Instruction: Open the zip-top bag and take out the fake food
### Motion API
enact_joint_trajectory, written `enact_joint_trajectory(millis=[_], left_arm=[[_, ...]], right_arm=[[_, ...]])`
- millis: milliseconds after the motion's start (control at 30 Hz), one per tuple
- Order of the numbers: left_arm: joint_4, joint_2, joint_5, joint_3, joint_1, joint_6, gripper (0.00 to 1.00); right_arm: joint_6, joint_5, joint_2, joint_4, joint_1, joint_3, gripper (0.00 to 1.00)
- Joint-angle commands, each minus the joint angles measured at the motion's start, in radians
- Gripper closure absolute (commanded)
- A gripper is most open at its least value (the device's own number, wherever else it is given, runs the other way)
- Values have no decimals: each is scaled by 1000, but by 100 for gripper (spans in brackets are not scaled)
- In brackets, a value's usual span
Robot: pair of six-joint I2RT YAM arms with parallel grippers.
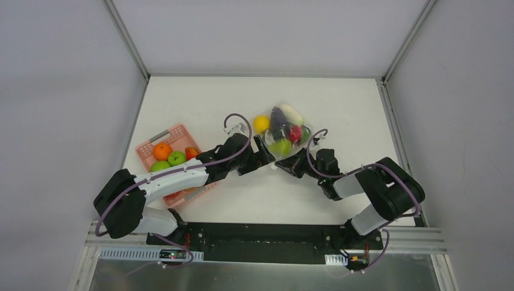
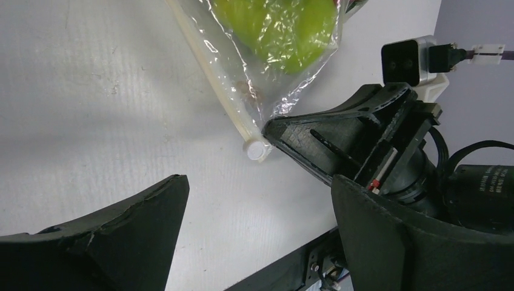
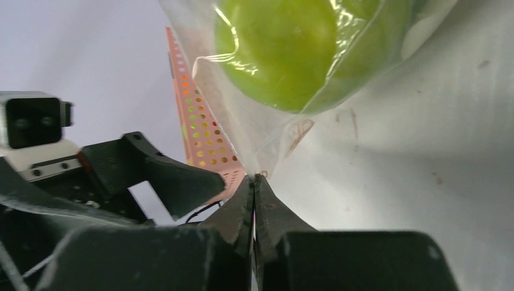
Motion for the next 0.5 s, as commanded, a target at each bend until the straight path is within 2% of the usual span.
enact_joint_trajectory(millis=[0,167,300,467], left_arm=[[134,30,51,-19,12,-68,11],[266,66,107,-63,25,-167,25],[352,75,125,-112,40,-227,38],[465,108,155,-150,54,-272,47]], right_arm=[[106,-15,-59,18,6,42,100],[207,-6,-87,18,6,45,100],[200,4,-134,-50,0,61,100],[185,-15,-157,-95,-1,79,100]])
